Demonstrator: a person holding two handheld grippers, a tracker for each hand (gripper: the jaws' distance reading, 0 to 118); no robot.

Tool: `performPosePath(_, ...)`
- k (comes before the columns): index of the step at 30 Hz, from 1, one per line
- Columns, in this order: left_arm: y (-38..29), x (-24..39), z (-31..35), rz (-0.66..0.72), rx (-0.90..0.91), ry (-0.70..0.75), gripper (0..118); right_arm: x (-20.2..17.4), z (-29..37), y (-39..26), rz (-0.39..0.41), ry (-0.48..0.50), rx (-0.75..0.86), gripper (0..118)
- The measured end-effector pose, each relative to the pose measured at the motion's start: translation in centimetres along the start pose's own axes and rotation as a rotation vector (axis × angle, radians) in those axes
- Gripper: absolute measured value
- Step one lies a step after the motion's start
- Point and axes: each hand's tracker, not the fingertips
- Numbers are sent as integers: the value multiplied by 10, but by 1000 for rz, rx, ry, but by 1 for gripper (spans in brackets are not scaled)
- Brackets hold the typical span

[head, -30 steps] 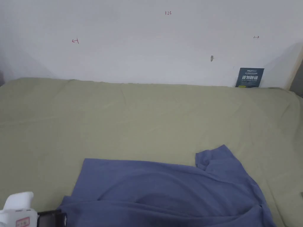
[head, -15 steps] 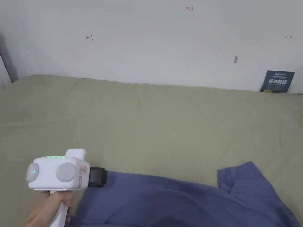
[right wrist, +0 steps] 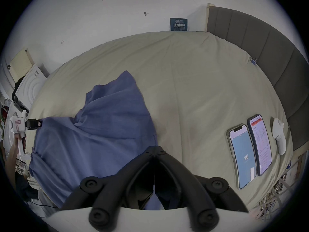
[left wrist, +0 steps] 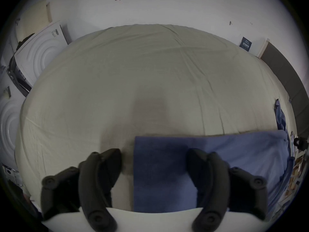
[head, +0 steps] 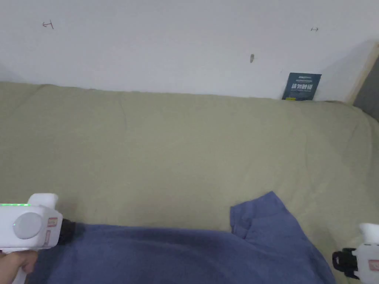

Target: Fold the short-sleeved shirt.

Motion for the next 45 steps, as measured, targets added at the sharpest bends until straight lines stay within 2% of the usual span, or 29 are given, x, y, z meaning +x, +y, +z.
performPosePath(1,-3,2,6,-9,12,3,15,-1,-2,5,3,4,-1,1)
performPosePath(2,7,-6,4,13,41,-46,5,-3,-4,10,8,8,-1,1)
performPosePath(4,7,4,7,27,9,-37,5,-3,-9,22,23,18,4,2)
performPosePath(5,5,9,10,5,15,-10,5,-6,-12,28,37,27,2,10)
performPosePath(6,12,-19,-9,0,18,-6,5,-9,-15,33,46,30,-2,38)
performPosePath(7,14,-20,-12,-1,-1,-10,5,-9,-25,38,60,42,-24,96)
performPosePath(8,17,-22,-15,-4,-12,-8,5,-10,-35,43,61,54,-80,118)
performPosePath(10,19,-26,-26,-11,-9,1,5,-9,-51,47,65,67,-89,117)
performPosePath(13,26,-34,-35,-5,-14,0,5,-11,-76,57,105,54,-194,117)
performPosePath(14,19,-24,-25,-9,-14,1,5,-9,-84,58,127,54,-213,113)
performPosePath(15,20,-26,-26,-9,-14,2,5,-20,-85,42,147,29,-236,95)
performPosePath(16,21,-28,-29,-8,-15,1,5,-20,-88,39,163,13,-247,67)
performPosePath(17,23,-30,-31,-4,-18,-4,5,-18,-90,36,161,15,-223,59)
performPosePath(18,14,-19,-21,-4,-18,-3,5,-15,-86,36,146,-9,-185,39)
performPosePath(19,14,-19,-21,-3,-17,-2,5,-19,-70,34,148,68,-174,39)
performPosePath(22,19,-20,-22,-6,-16,-6,5,-10,-53,34,104,171,-159,4)
performPosePath(25,15,-33,-10,55,-11,-40,5,-8,-32,29,120,165,-141,4)
performPosePath(28,-4,-42,22,81,14,-71,5,7,-16,34,46,217,-105,4)
performPosePath(30,-12,-56,34,95,53,-84,5,13,1,32,31,249,-73,4)
performPosePath(31,-16,-61,45,88,80,-98,5,1,32,16,44,224,-13,4)
performPosePath(37,-66,-70,124,88,147,-137,5,8,101,-22,37,257,79,4)
performPosePath(39,-87,-67,146,92,152,-137,5,19,113,-36,16,275,85,4)
performPosePath(45,-149,-78,165,76,155,-148,5,26,143,-89,50,285,86,4)
